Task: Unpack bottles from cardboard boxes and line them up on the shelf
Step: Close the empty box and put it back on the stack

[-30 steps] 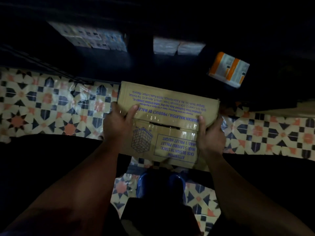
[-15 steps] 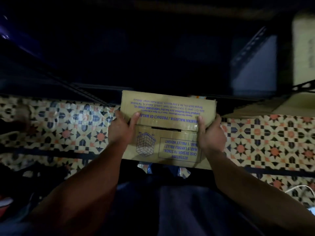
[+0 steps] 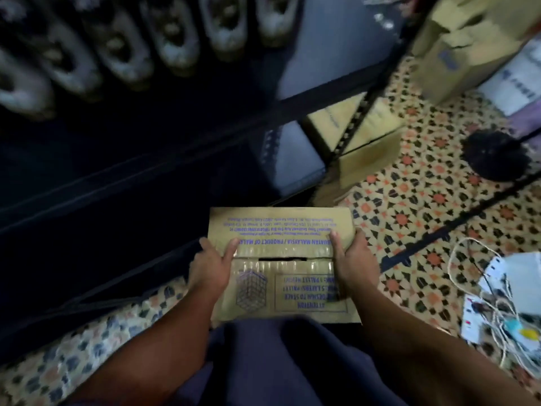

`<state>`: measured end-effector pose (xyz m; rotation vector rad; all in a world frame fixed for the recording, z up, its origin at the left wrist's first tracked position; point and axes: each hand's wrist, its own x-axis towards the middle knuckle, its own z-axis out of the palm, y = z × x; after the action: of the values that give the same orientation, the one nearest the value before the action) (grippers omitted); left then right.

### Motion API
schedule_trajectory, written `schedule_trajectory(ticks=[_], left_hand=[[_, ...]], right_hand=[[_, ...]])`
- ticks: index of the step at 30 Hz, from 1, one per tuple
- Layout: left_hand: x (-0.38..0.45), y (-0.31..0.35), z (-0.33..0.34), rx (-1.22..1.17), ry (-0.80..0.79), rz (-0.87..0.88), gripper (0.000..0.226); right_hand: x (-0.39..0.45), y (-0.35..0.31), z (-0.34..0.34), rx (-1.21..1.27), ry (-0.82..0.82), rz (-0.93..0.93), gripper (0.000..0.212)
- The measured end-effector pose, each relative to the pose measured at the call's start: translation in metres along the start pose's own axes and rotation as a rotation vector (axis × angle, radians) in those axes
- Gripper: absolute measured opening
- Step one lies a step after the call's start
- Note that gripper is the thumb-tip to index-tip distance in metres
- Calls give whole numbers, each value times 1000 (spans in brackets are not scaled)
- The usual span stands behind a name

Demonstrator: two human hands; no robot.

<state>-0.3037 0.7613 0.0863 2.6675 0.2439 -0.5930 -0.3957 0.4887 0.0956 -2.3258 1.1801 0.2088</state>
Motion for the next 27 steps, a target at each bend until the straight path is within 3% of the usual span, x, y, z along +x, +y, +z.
schedule_trajectory(ticks=[3,8,12,17,21,25,27], left_hand=[[11,60,18,53,-68,131,98],[8,190,63,110,-159,339,72],[-16,283,100,218,-227,481,67],[-44,386,139,212,-376,643,60],[-56,447,161,185,-548,668,72],[-62,519,183,146,-658,692,107],[-55,549,195,139,-730,701,110]], right_hand=[[21,45,-22,16,58,156,75],[50,129,-73,162,230,312,81],[67,192,-125,265,257,486,72],[82,256,-161,315,309,681,79],[92,287,-184,381,370,731,82],[124,312,-211,368,413,755,89],[142,322,-221,376,427,760,94]])
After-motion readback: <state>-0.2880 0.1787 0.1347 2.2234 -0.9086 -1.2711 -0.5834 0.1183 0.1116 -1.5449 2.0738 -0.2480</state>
